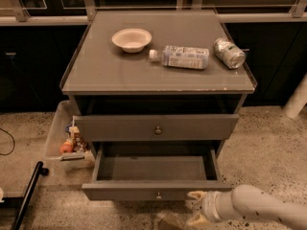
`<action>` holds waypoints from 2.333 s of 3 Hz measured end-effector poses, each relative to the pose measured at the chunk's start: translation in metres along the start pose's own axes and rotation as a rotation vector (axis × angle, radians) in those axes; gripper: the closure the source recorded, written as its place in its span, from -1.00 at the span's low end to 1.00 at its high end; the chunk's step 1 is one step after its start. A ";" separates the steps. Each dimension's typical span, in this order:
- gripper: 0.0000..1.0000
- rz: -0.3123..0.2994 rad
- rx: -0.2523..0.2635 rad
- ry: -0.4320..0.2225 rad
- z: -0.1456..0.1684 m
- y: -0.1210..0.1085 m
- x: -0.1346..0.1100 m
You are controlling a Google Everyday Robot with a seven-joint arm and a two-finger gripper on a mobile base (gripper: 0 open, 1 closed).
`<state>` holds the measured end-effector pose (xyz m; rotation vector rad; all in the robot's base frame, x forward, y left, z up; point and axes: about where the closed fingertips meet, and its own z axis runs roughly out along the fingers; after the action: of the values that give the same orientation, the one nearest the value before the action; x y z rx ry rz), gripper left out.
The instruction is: Close middle drawer
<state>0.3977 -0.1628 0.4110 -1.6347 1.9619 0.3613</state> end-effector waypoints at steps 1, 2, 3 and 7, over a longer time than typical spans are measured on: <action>0.24 -0.044 0.051 -0.033 -0.001 -0.064 0.005; 0.70 -0.058 0.064 -0.028 0.000 -0.103 0.014; 1.00 -0.055 0.094 -0.015 -0.001 -0.141 0.021; -0.76 -0.055 0.100 -0.013 -0.002 -0.145 0.022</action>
Offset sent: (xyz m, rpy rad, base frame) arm 0.2231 -0.0856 0.0244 -0.0358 -0.1862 -0.0173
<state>0.5344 -0.2139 0.4210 -1.6154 1.8902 0.2485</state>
